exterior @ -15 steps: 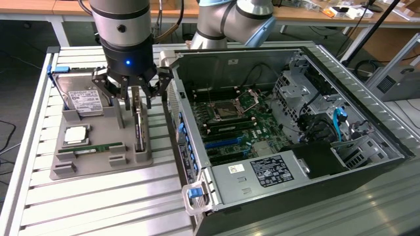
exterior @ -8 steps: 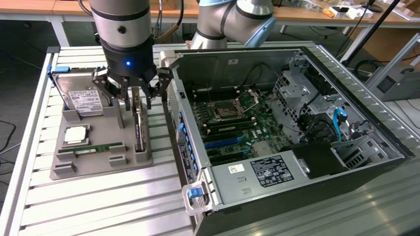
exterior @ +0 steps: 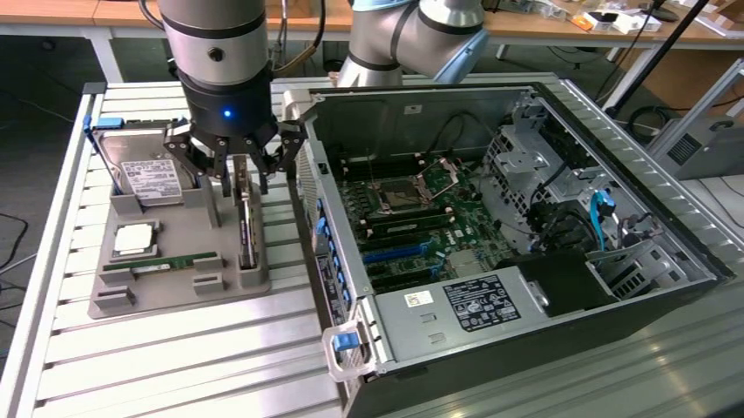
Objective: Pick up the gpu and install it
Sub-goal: 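Pick up the gpu and move the gpu toward the slot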
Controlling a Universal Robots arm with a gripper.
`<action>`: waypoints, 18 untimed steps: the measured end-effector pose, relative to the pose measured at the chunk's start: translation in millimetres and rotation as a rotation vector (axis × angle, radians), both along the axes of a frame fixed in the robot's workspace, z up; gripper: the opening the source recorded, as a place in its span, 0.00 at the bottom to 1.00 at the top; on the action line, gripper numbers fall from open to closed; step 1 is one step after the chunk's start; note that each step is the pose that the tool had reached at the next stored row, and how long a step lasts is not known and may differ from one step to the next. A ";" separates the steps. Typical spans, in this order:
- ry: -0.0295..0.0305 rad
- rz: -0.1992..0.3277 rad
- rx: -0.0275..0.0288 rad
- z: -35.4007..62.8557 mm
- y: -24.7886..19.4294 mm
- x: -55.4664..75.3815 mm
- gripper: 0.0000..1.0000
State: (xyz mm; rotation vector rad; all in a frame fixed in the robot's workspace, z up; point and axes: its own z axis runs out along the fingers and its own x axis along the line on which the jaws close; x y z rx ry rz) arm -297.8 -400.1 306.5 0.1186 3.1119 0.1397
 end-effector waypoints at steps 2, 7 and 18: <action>-0.0001 0.000 0.0000 -0.4 0.0 0.0 0.48; 0.0000 0.000 0.0000 -1.4 0.0 0.0 0.48; -0.0001 0.000 0.0000 -5.5 0.0 0.0 0.48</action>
